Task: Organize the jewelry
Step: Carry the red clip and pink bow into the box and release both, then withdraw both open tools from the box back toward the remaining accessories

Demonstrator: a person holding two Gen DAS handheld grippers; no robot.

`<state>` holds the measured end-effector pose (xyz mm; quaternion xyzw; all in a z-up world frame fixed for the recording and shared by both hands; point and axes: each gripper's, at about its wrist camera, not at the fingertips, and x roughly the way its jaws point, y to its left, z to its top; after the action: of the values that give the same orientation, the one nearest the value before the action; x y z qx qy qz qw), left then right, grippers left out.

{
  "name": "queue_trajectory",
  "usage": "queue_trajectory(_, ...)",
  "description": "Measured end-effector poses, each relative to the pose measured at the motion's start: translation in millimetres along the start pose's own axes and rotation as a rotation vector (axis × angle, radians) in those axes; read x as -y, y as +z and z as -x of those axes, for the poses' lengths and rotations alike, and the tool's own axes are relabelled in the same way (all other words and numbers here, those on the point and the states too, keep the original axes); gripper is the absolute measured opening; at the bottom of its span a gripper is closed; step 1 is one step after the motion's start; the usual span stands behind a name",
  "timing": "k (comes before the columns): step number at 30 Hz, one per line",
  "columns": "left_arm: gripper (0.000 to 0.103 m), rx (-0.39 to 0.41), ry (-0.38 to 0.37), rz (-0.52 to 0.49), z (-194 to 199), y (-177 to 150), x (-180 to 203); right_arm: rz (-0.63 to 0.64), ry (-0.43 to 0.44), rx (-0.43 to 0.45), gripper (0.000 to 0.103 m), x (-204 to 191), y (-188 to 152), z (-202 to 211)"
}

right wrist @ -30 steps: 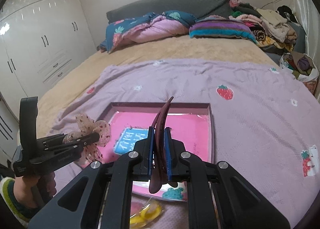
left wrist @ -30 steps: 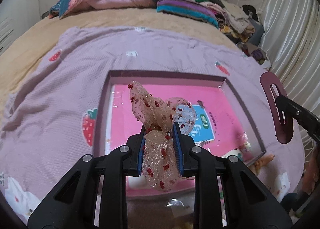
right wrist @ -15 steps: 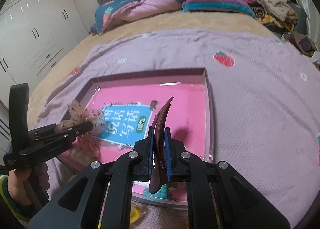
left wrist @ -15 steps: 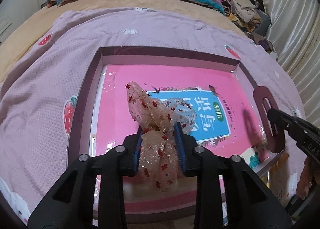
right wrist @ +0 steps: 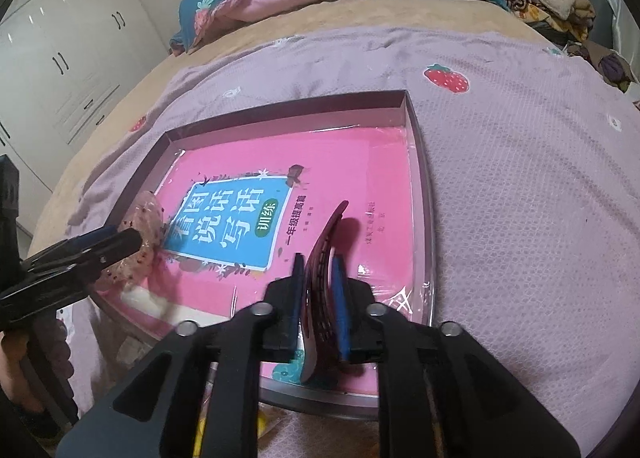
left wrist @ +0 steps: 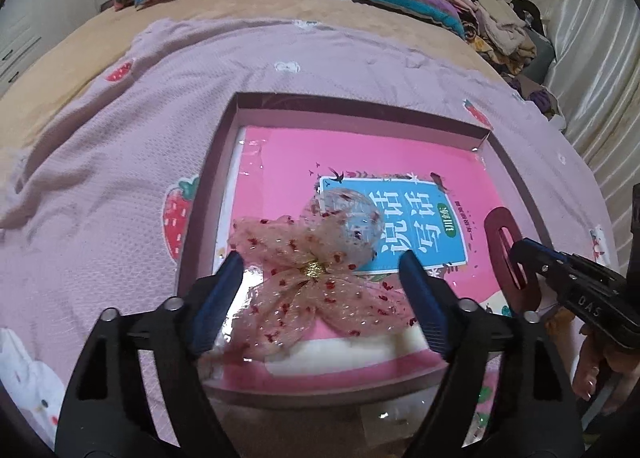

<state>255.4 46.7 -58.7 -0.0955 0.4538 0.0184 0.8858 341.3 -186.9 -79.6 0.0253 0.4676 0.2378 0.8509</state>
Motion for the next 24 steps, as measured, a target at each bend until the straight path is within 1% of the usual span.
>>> queue_trajectory(2,0.080,0.010,0.001,0.001,6,0,1,-0.012,0.005,0.012,0.034,1,0,5)
queue_trajectory(4,0.085,0.019,0.002,0.009,13,2,1,-0.016,0.008,0.023,0.039,2,1,10)
queue_trajectory(6,0.085,0.028,0.001,0.018,21,4,1,-0.021,0.010,0.036,0.054,2,3,15)
queue_trajectory(7,0.086,0.033,0.002,0.020,24,5,2,-0.028,0.017,0.046,0.057,2,3,20)
queue_trajectory(8,0.091,0.039,0.004,0.021,28,5,2,-0.036,0.027,0.059,0.060,3,4,25)
queue_trajectory(9,0.094,0.050,0.009,0.023,33,6,3,-0.040,0.033,0.069,0.062,4,5,29)
queue_trajectory(11,0.094,0.071,0.014,0.023,43,8,4,-0.043,0.033,0.088,0.065,4,7,38)
queue_trajectory(12,0.094,0.076,0.015,0.024,47,8,5,-0.044,0.026,0.107,0.069,5,8,45)
queue_trajectory(16,0.094,0.101,0.016,0.028,62,9,7,-0.035,0.018,0.158,0.070,3,10,67)
queue_trajectory(17,0.094,0.106,0.018,0.029,66,10,7,-0.029,0.011,0.171,0.071,2,11,73)
queue_trajectory(18,0.094,0.113,0.018,0.029,70,10,7,-0.016,-0.005,0.193,0.076,0,10,81)
queue_trajectory(20,0.094,0.125,0.014,0.029,78,9,8,-0.003,-0.019,0.226,0.079,-3,9,94)
queue_trajectory(24,0.094,0.162,0.006,0.036,99,8,7,-0.003,-0.008,0.271,0.079,-8,8,120)
